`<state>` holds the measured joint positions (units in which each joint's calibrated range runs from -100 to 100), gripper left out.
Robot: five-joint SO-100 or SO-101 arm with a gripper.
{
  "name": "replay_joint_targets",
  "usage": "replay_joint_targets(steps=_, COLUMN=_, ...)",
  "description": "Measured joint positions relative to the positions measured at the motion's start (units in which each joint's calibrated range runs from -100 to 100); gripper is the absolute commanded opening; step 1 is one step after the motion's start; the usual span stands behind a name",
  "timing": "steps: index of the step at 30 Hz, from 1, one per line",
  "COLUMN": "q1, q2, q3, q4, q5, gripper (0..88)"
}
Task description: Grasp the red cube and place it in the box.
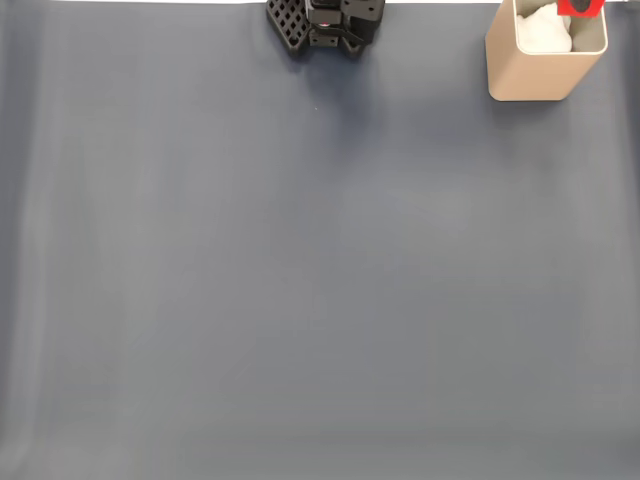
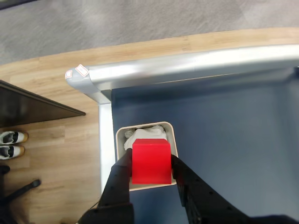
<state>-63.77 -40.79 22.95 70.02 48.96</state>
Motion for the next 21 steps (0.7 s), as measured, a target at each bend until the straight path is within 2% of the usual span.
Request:
replay_joint_targets(steps=7, q1=0.00, q2=-0.45, q3=0.00, q4=0.00, q5=-1.76, gripper=43.6)
replay_joint_targets(steps=21, q1=0.00, q2=-0.45, q3=-0.73, q4=0.65, q5=-1.27, gripper=46.1)
